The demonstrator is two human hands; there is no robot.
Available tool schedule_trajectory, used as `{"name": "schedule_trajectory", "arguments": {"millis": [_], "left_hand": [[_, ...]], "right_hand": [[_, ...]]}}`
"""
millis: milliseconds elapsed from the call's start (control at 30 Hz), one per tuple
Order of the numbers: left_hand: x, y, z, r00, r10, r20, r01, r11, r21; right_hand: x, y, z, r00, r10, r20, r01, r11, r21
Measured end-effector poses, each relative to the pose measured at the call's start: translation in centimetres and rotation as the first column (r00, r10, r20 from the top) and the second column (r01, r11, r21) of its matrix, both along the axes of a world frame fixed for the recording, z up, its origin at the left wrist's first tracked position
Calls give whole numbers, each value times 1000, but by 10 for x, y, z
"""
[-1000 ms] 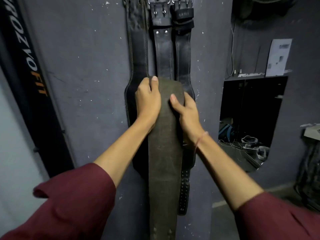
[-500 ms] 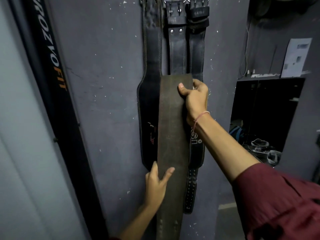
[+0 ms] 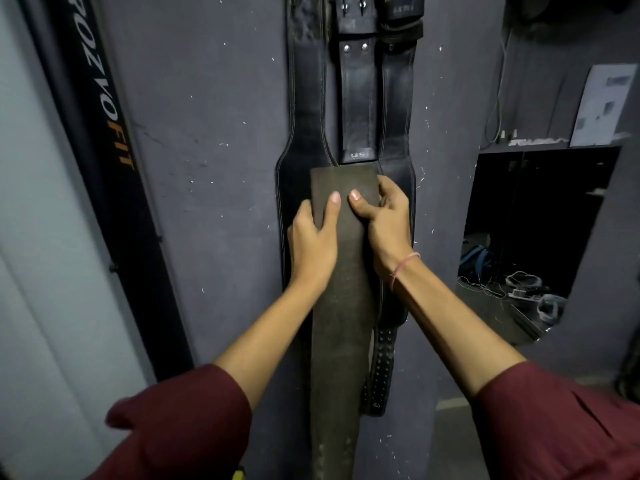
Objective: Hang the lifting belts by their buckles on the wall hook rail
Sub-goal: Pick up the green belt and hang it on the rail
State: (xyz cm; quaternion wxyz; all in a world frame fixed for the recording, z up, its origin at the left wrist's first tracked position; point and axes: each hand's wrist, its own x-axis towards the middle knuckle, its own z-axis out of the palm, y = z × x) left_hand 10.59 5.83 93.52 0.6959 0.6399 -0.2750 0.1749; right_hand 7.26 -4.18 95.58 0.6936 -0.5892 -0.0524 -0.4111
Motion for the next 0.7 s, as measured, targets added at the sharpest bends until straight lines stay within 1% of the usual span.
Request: {"name": "schedule_trajectory", "arguments": {"millis": [33,67,100,133,167,233,333,433,500,533,567,600,633,667,700], "left_hand": [[7,-1,12,994,-30,-104,30,1000,-6],[13,-2,22,969,-83,-231,76,996,-38],[16,0,32,924,-146,-353,125,989,-81],[19,2,38,876,-205,-437,169,978,-121],[20,3,41,857,-233,-460,191,972,-135],[10,4,38,889,-238,-391,197,970,-143],[0,3,20,942,-255,-221,217,959,-182],[-5,3,5,938,-340,-74,318,924,-213],[-14,5,0,929,-371,14,366,909,-198],[-17,5,-2,926,-375,35,374,903,-212],[-15,6,-3,932,-362,20,356,903,-241],[-14,7,-2,939,-342,-33,322,908,-268],[-11,8,1,940,-319,-124,276,921,-274],[-9,10,5,925,-302,-231,247,939,-238],[-5,12,8,888,-315,-335,258,944,-204]], "right_hand": [[-3,2,-4,1000,12,-1,-12,1000,-10],[-6,5,-8,1000,22,-4,-22,999,-27],[-9,7,-13,999,33,-9,-33,998,-46],[-11,8,-19,999,41,-17,-42,997,-63],[-14,8,-25,998,52,-26,-54,996,-75],[-20,7,-38,995,81,-55,-84,994,-64],[-25,6,-42,978,157,-134,-156,988,15],[-23,-2,-17,945,236,-226,-231,972,50],[-22,-7,6,933,221,-285,-215,975,52],[-21,-8,13,940,196,-279,-194,980,38],[-18,-8,18,953,179,-243,-177,984,33],[-15,-5,19,967,163,-197,-160,987,32],[-13,-2,18,976,158,-149,-154,987,37],[-12,1,15,984,145,-103,-142,989,37],[-11,2,11,988,141,-62,-139,990,37]]}}
